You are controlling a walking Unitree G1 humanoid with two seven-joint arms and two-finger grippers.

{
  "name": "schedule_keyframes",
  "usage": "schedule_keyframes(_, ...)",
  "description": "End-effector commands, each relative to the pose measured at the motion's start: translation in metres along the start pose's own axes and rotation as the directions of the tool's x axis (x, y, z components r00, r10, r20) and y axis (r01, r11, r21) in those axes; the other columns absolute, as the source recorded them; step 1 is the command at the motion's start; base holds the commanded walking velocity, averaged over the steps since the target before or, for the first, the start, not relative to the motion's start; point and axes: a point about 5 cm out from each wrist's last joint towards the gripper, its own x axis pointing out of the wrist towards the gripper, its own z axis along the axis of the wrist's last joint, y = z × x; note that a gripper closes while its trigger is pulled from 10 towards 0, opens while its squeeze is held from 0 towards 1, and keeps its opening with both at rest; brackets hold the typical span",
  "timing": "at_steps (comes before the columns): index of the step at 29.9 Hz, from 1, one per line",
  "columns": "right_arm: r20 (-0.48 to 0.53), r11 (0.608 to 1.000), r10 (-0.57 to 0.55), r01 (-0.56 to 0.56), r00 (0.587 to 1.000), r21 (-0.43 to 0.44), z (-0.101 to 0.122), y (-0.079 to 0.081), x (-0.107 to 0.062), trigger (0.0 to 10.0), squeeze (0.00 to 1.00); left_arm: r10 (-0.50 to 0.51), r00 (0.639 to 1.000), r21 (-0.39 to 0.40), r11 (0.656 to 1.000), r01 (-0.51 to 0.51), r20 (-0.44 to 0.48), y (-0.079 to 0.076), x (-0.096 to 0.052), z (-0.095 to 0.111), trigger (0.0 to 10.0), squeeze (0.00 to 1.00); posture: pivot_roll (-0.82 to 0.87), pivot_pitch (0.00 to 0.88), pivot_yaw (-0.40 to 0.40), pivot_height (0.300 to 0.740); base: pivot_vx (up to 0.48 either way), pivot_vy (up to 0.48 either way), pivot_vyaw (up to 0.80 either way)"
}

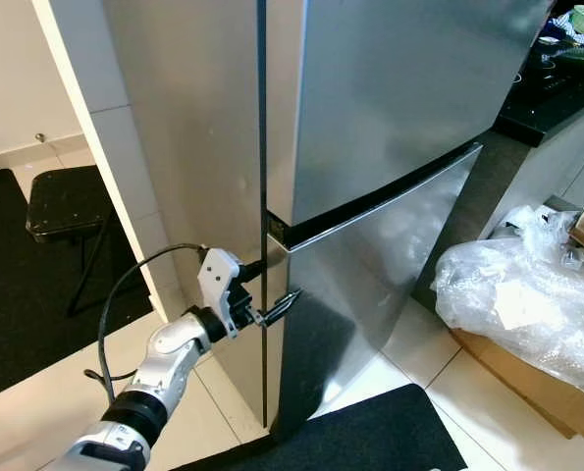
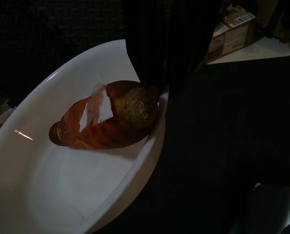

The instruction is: Restocking fridge

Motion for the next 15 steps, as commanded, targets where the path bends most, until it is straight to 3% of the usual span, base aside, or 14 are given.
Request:
schedule_keyframes(1,0.001,1.000,-0.015,0.015,1.000,0.008,-0.001,-0.002,0.000,10.0,0.00,-0.157,0.987,0.006,0.988,0.157,0.021,-0.028,0.017,0.001,10.0,0.00,0.06,0.000,-0.055,0.740,0.000,0.000,0.00)
schedule_keyframes(5,0.002,1.000,-0.014,0.014,1.000,0.011,0.000,-0.003,0.000,10.0,0.00,-0.176,0.984,0.012,0.984,0.175,0.021,-0.030,0.018,0.002,10.0,0.00,0.06,0.000,-0.052,0.740,0.000,0.000,0.00)
schedule_keyframes(7,0.003,1.000,-0.013,0.013,1.000,0.012,0.000,-0.002,0.000,10.0,0.00,-0.223,0.975,0.017,0.975,0.223,0.024,-0.039,0.020,0.002,10.0,0.00,0.06,0.000,-0.053,0.740,0.000,0.000,0.00)
schedule_keyframes(15,0.004,1.000,-0.011,0.011,1.000,0.016,0.001,-0.001,0.000,10.0,0.00,-0.225,0.974,0.014,0.974,0.225,0.028,-0.041,0.021,0.002,10.0,0.00,0.06,0.000,-0.052,0.740,0.000,0.000,0.00)
